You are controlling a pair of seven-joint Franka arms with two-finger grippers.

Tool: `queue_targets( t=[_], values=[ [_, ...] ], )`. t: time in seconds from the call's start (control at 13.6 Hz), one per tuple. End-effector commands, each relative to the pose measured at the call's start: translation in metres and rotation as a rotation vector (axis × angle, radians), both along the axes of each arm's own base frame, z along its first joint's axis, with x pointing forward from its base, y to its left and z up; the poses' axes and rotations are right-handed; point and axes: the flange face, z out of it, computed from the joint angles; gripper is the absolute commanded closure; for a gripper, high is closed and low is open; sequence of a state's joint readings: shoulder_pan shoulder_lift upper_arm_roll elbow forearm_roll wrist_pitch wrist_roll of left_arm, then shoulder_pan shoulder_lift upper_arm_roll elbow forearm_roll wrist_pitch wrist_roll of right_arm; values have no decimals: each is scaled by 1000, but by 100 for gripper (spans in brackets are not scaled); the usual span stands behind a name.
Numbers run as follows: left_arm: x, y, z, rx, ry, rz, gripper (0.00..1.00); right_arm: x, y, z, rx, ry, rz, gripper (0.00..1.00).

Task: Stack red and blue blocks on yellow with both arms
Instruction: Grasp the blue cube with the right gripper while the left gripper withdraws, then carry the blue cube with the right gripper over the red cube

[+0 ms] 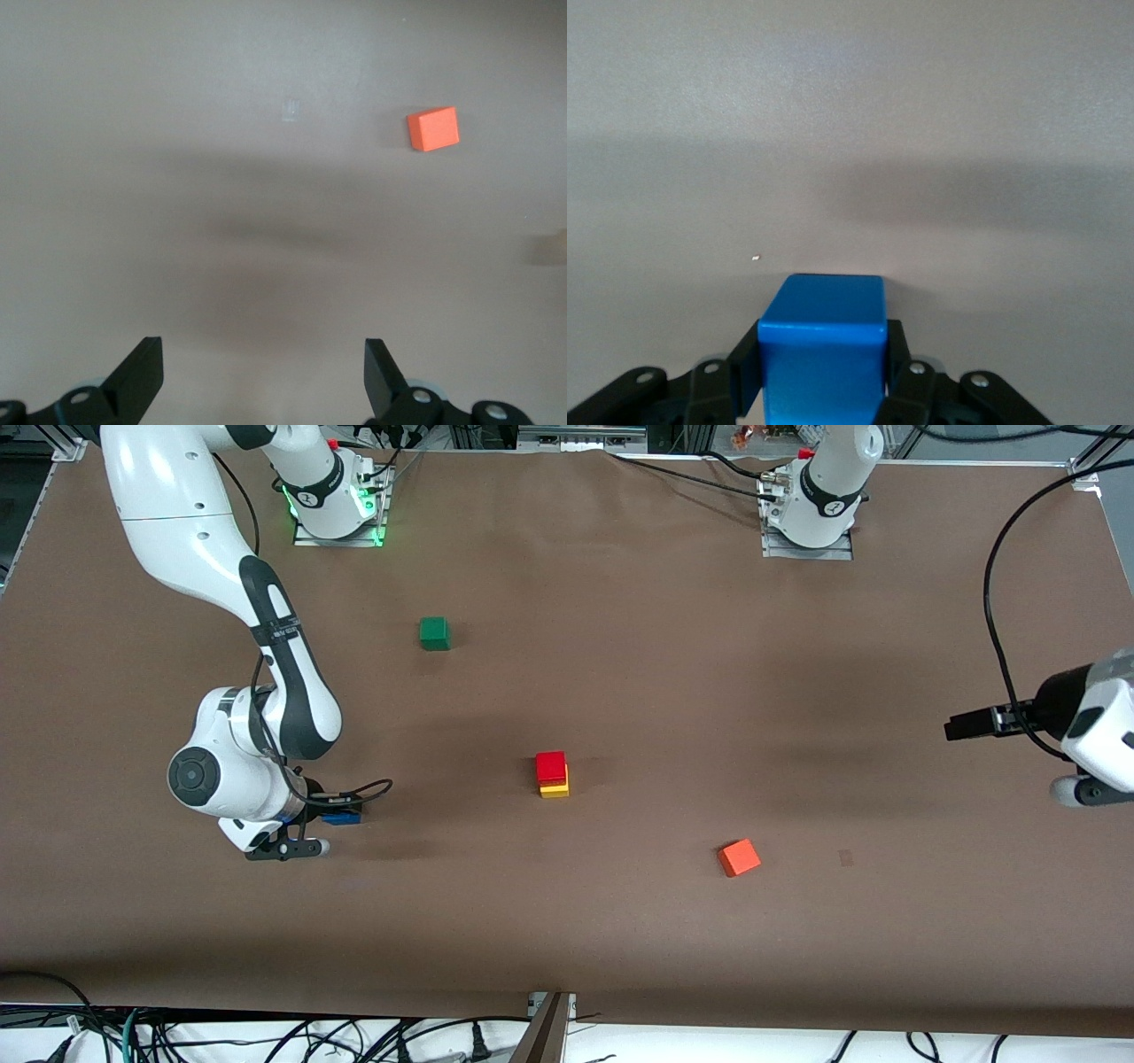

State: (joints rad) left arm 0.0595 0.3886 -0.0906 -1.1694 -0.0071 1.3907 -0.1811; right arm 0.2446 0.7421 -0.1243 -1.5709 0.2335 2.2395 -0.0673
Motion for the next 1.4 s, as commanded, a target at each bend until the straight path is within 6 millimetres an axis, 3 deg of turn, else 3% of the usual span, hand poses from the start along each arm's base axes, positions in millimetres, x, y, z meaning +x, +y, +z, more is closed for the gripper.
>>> queue_targets(
  t=[0.0,0.3,0.52,0.66,0.96,1.11,1.33],
  values=[
    [-53,-2,-5,0,-14,-22,0,-2,0,-2,17,-3,-15,66],
    [-70,3,-23,2,13,-18,0,7,7,17,22,-16,-22,68],
    [-69,6,-25,8,17,-59,0,19,23,60,43,36,5,68],
    [-68,6,-24,15,11,-97,0,23,49,96,50,77,-3,68],
    [-63,6,-20,19,9,-97,0,4,147,144,61,83,-52,67],
    [-62,5,-19,16,7,-97,0,-21,216,151,81,107,-107,67],
    [-58,1,-18,18,-1,-106,0,-64,295,161,66,112,-146,65]
  ],
)
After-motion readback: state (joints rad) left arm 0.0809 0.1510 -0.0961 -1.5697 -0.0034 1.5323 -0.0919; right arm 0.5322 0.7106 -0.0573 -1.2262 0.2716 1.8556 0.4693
